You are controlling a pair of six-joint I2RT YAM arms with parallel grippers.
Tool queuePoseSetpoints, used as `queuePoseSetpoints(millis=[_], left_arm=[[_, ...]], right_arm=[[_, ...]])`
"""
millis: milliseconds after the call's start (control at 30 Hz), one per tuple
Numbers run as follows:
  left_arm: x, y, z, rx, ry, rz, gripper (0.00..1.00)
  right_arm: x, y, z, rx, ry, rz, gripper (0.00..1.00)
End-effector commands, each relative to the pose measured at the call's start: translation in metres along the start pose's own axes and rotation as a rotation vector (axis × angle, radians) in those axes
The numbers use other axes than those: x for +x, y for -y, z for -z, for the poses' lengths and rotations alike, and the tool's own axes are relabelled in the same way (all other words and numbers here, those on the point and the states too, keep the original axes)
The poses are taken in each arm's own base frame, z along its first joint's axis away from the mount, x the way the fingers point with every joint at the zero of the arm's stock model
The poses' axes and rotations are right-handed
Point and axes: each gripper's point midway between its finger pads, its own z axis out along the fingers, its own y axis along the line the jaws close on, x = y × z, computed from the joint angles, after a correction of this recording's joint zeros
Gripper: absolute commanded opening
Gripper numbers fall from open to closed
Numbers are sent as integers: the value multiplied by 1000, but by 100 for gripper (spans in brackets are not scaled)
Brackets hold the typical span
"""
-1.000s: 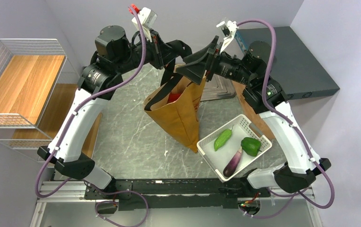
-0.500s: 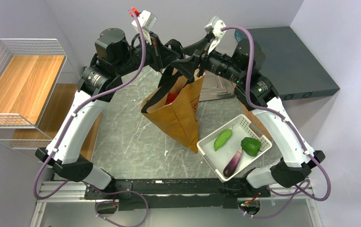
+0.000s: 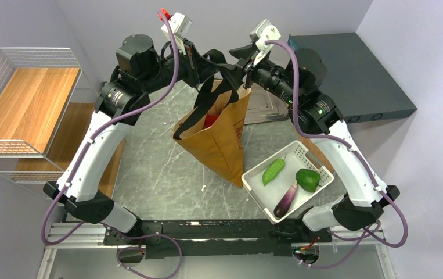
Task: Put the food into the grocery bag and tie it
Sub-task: Tie the grocery bag at the center of the board.
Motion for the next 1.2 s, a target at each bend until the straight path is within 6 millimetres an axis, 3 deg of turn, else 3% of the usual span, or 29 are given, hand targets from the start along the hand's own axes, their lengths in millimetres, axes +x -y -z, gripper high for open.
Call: queuePoseSetpoints(millis=[0, 133, 333, 367, 500, 600, 867, 1167], left_arm=[[-23, 19, 8, 59, 68, -25, 0], [-25, 19, 6, 64, 72, -24, 0], [-22, 18, 6, 60, 65, -29, 0], [-23, 18, 7, 59, 66, -31, 0], [-24, 19, 8, 59, 71, -34, 0], [-25, 19, 9, 58, 74, -34, 0], [-26, 23, 11, 75, 81, -41, 0], [-26, 29, 13, 109, 77, -66, 0]], right_arm=[[-25, 4, 5, 18, 48, 62, 52], [-19, -5, -2, -6, 37, 42, 44], [-11, -12, -5, -28, 11, 37, 22], [-9, -12, -5, -28, 2, 31, 24], [-2, -14, -2, -25, -25, 10, 57], [1, -11, 5, 1, -31, 11, 66], [23, -17, 2, -17, -80, -8, 60], [24, -19, -10, -51, -88, 8, 49]])
